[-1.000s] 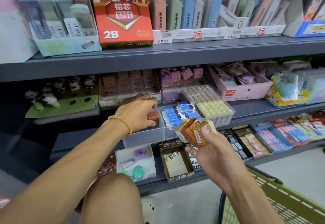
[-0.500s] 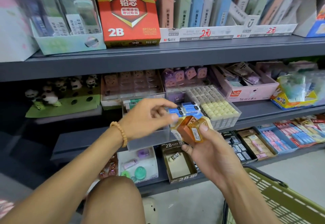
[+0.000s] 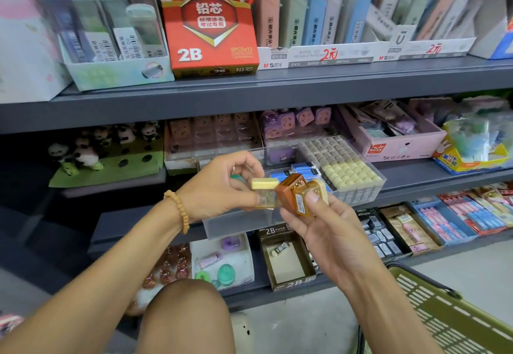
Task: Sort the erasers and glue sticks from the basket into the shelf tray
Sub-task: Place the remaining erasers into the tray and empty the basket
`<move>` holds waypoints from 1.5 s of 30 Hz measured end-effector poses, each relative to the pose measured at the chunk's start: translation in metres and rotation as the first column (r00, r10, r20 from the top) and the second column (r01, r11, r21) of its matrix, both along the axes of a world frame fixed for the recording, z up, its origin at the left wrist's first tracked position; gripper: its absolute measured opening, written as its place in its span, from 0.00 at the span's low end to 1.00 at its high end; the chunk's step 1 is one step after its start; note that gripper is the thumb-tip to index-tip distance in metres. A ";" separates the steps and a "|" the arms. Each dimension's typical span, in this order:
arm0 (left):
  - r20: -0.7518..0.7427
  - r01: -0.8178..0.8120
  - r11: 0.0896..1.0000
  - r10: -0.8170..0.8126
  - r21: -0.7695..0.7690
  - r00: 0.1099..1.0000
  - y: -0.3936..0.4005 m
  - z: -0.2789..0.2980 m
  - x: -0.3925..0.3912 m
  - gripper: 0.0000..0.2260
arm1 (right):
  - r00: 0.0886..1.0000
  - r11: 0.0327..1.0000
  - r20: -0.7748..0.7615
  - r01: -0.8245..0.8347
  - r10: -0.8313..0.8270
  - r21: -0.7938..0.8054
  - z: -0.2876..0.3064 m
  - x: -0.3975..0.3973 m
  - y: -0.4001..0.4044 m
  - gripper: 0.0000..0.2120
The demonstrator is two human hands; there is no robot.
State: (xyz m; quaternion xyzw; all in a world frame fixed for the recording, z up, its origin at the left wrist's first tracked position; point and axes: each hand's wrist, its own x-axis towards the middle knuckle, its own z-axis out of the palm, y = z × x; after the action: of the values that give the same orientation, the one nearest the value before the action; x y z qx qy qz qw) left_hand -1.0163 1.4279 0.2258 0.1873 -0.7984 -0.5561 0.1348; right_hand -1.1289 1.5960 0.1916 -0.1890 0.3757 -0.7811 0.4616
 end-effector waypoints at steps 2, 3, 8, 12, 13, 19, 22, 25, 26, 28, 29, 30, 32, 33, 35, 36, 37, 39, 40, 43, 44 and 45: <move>0.038 -0.045 0.983 0.052 -0.178 0.998 -0.002 -0.001 -0.001 0.14 | 1.000 0.999 -0.006 0.023 -0.022 0.030 0.003 0.000 0.001 0.09; 0.052 -0.068 0.949 0.088 -0.309 0.995 -0.005 -0.002 -0.002 0.13 | 0.999 0.999 -0.012 0.036 -0.036 0.038 0.003 -0.002 0.002 0.09; 0.213 -0.043 0.808 0.206 -0.588 0.955 -0.012 -0.008 -0.007 0.08 | 0.992 0.990 -0.073 0.110 -0.104 0.093 -0.002 -0.012 0.012 0.20; 0.236 -0.018 0.754 0.228 -0.657 0.945 -0.008 -0.012 -0.013 0.08 | 0.991 0.987 -0.083 0.116 -0.107 0.115 -0.005 -0.014 0.019 0.09; 0.252 0.000 0.729 0.237 -0.685 0.938 -0.007 -0.013 -0.015 0.08 | 0.991 0.986 -0.071 0.120 -0.112 0.118 -0.007 -0.014 0.019 0.06; 0.301 0.027 0.726 0.250 -0.687 0.920 -0.006 -0.017 -0.019 0.09 | 0.990 0.993 -0.125 0.074 -0.062 0.096 -0.014 -0.011 0.017 0.29; 0.325 0.009 0.781 0.249 -0.624 0.912 -0.008 -0.015 -0.018 0.07 | 0.987 0.994 -0.158 0.045 -0.028 0.103 -0.017 -0.010 0.017 0.29; 0.266 -0.033 0.762 0.266 -0.647 0.927 -0.005 -0.011 -0.014 0.05 | 0.980 0.990 -0.200 0.033 -0.005 0.139 -0.019 -0.010 0.015 0.28; 0.198 -0.083 0.766 0.266 -0.637 0.943 -0.003 -0.009 -0.012 0.06 | 0.976 0.988 -0.216 0.037 -0.004 0.151 -0.020 -0.010 0.013 0.31; 0.078 -0.138 0.904 0.185 -0.405 0.980 0.006 -0.002 -0.011 0.03 | 0.968 0.986 -0.253 0.046 -0.003 0.163 -0.020 -0.009 0.009 0.38; 0.064 -0.094 0.960 0.115 -0.262 0.991 0.011 0.001 -0.010 0.06 | 0.963 0.985 -0.270 0.052 -0.005 0.167 -0.020 -0.009 0.006 0.38; 0.066 -0.027 0.984 0.039 -0.176 0.997 0.015 0.003 -0.009 0.12 | 0.958 0.983 -0.286 0.062 -0.011 0.170 -0.019 -0.010 0.004 0.35; 0.076 0.074 0.987 -0.064 -0.145 0.995 0.016 0.003 -0.008 0.19 | 0.956 0.982 -0.292 0.076 -0.024 0.170 -0.015 -0.010 0.001 0.25; 0.065 0.087 0.989 -0.079 -0.124 0.995 0.014 0.002 -0.007 0.21 | 0.958 0.984 -0.285 0.077 -0.028 0.162 -0.012 -0.009 -0.001 0.22; 0.037 0.062 0.996 -0.060 -0.056 0.997 0.014 0.002 -0.004 0.23 | 0.960 0.986 -0.279 0.078 -0.033 0.151 -0.010 -0.008 -0.003 0.20; 0.028 0.033 0.998 -0.032 -0.051 0.999 0.014 0.003 -0.003 0.21 | 0.956 0.983 -0.293 0.084 -0.033 0.163 -0.009 -0.007 -0.004 0.19; 0.014 -0.007 0.999 0.008 -0.049 1.000 0.014 0.003 -0.003 0.18 | 0.950 0.979 -0.309 0.092 -0.032 0.181 -0.008 -0.006 -0.005 0.18; -0.015 -0.120 0.991 0.120 -0.057 0.993 0.009 0.004 -0.002 0.12 | 0.948 0.968 -0.315 0.126 -0.052 0.219 -0.009 -0.005 -0.006 0.16; -0.017 -0.174 0.981 0.173 -0.085 0.985 0.006 0.004 0.000 0.11 | 0.951 0.962 -0.302 0.144 -0.070 0.231 -0.010 -0.005 -0.006 0.13; 0.091 -0.201 0.927 0.241 -0.315 0.966 -0.008 0.000 0.006 0.12 | 0.945 0.941 -0.312 0.192 -0.101 0.277 -0.014 -0.007 -0.001 0.05; 0.121 -0.189 0.909 0.249 -0.372 0.961 -0.010 0.000 0.008 0.13 | 0.937 0.933 -0.334 0.206 -0.102 0.293 -0.016 -0.007 0.001 0.04; 0.130 -0.184 0.901 0.253 -0.392 0.959 -0.012 0.000 0.010 0.14 | 0.931 0.926 -0.352 0.218 -0.102 0.307 -0.016 -0.008 0.002 0.04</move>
State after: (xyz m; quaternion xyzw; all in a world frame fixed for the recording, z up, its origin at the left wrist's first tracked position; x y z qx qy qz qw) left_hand -1.0059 1.4163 0.2262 0.2955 -0.8727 -0.3552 0.1581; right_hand -1.1366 1.5979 0.1751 -0.2023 0.5912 -0.6970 0.3518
